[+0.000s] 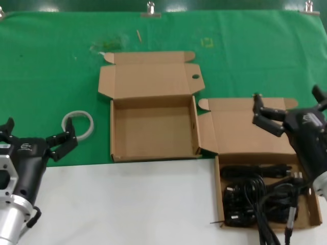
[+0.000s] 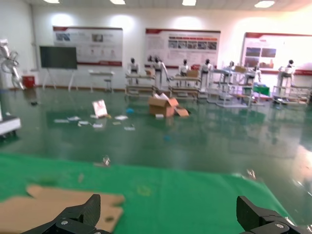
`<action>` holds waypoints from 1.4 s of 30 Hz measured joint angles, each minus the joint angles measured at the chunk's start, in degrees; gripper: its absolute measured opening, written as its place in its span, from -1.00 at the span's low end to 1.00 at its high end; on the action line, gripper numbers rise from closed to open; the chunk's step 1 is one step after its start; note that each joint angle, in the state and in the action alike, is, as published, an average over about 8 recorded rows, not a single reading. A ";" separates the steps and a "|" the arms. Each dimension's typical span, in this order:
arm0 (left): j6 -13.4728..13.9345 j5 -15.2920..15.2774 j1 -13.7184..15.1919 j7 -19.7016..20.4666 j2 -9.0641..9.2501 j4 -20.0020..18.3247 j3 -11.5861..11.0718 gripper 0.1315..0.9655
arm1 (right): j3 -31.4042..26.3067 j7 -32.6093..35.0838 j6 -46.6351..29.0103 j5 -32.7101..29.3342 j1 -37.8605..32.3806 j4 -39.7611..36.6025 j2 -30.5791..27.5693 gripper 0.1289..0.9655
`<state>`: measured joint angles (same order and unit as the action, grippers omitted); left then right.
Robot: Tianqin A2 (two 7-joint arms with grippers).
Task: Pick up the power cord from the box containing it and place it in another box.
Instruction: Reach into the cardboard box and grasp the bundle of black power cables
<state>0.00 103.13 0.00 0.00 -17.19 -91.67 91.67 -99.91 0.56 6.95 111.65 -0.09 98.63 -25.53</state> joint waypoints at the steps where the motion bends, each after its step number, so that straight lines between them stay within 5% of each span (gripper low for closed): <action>1: 0.00 0.00 0.00 0.00 0.00 0.00 0.00 0.94 | -1.54 0.50 1.52 2.06 0.03 1.57 -1.63 1.00; 9: 0.00 0.00 0.00 0.00 0.00 0.00 0.00 0.85 | -14.63 7.74 14.67 19.40 1.25 14.22 -13.69 1.00; 15: 0.00 0.00 0.00 0.00 0.00 0.00 0.00 0.70 | -20.34 13.22 23.10 26.38 6.01 18.47 -16.66 1.00; 28: 0.00 0.00 0.00 0.00 0.00 0.00 0.00 0.06 | -24.67 23.14 36.23 29.40 11.90 16.33 -8.32 0.99; 42: 0.00 0.00 0.00 0.00 0.00 0.00 0.00 -0.62 | -24.66 30.63 38.97 28.23 9.81 9.29 1.53 0.71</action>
<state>0.00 103.13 0.00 0.00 -17.19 -91.67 91.68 -124.57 31.19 45.92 139.88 9.73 107.92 -24.00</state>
